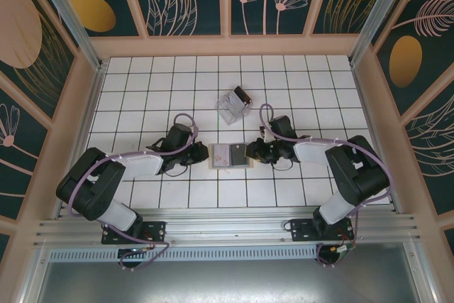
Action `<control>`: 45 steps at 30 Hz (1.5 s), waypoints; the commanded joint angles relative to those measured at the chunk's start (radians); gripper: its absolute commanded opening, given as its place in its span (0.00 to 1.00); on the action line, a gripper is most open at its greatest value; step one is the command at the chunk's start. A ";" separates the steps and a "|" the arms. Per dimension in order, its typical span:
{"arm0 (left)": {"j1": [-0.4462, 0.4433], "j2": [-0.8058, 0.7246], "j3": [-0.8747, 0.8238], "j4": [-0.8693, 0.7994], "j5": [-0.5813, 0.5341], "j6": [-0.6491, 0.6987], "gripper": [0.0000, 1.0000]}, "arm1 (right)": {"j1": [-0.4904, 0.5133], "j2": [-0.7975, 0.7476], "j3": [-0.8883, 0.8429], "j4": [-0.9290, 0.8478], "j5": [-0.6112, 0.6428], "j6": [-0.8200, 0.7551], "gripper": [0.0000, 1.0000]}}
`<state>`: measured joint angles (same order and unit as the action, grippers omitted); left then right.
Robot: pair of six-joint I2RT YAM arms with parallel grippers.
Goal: Put the credit cards into the card holder
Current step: Flip over the card slot in the card holder.
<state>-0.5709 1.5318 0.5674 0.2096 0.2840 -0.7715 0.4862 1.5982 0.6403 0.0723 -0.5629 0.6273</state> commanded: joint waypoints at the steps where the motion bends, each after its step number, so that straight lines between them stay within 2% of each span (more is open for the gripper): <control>1: -0.006 0.005 -0.015 0.037 0.021 -0.008 0.12 | 0.011 0.020 0.013 0.014 0.016 -0.007 0.29; 27: -0.007 0.016 -0.032 0.087 0.040 -0.025 0.12 | 0.055 -0.018 0.127 0.054 -0.090 0.038 0.30; 38: -0.006 0.018 -0.031 0.087 0.037 -0.024 0.12 | 0.129 0.055 0.214 0.090 -0.150 0.050 0.31; 45: -0.006 0.006 -0.024 0.064 0.021 -0.013 0.12 | 0.128 0.077 0.220 0.094 -0.155 0.046 0.31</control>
<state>-0.5709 1.5440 0.5461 0.2684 0.3054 -0.7898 0.6163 1.6695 0.8352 0.1535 -0.7052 0.6720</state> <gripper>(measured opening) 0.126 0.312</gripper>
